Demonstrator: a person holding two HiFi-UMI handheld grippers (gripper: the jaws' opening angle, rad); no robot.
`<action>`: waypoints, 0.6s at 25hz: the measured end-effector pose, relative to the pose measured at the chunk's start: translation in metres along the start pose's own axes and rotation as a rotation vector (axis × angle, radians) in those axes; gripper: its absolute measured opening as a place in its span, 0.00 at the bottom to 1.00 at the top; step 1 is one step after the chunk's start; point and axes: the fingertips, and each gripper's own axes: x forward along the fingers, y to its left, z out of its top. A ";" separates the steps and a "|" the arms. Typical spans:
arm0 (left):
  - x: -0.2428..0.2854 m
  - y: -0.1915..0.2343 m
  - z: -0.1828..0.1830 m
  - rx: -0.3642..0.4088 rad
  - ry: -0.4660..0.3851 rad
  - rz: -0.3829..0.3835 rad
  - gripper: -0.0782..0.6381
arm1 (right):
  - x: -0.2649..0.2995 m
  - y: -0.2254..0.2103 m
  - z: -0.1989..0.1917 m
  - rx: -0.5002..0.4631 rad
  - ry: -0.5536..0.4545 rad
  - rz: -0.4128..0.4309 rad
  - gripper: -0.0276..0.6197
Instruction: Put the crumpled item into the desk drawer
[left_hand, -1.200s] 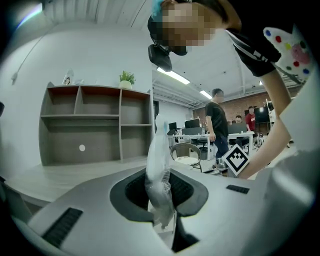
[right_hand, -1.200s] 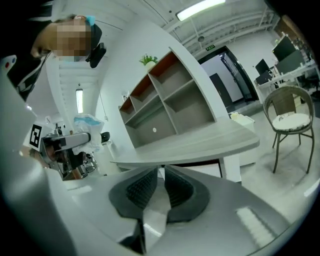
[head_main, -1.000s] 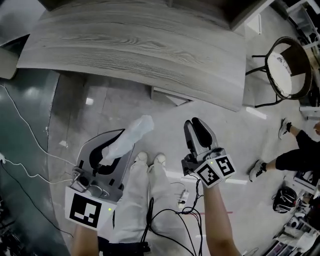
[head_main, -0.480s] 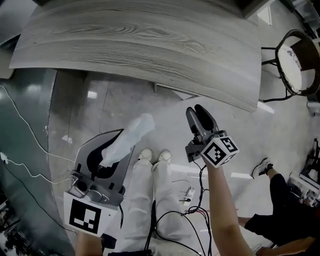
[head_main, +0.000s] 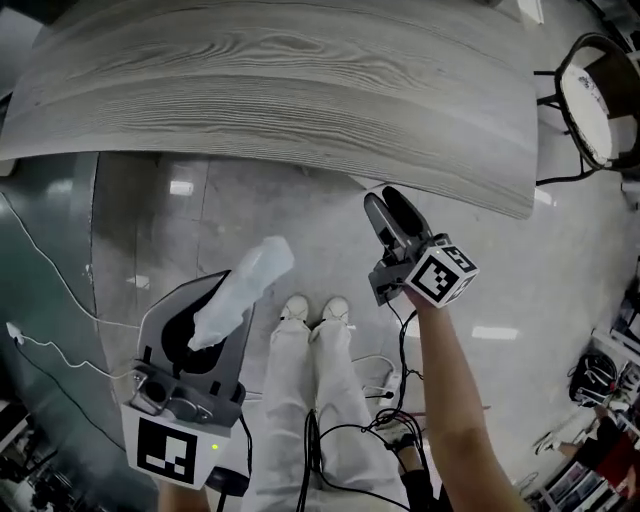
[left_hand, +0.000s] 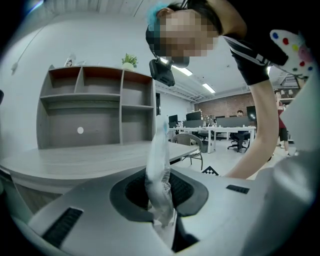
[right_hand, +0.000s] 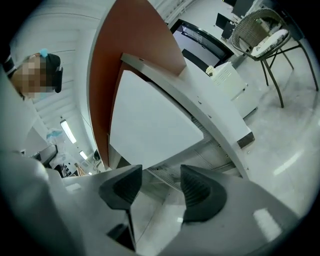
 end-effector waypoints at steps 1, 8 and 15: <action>0.001 0.000 -0.001 -0.001 0.002 -0.002 0.18 | 0.002 -0.002 0.000 0.005 -0.002 0.005 0.42; 0.008 -0.002 -0.010 0.004 0.022 -0.015 0.18 | 0.011 -0.006 0.019 0.049 -0.099 0.047 0.43; 0.009 -0.003 -0.014 -0.009 0.020 -0.012 0.18 | 0.013 0.000 0.026 0.063 -0.133 0.128 0.40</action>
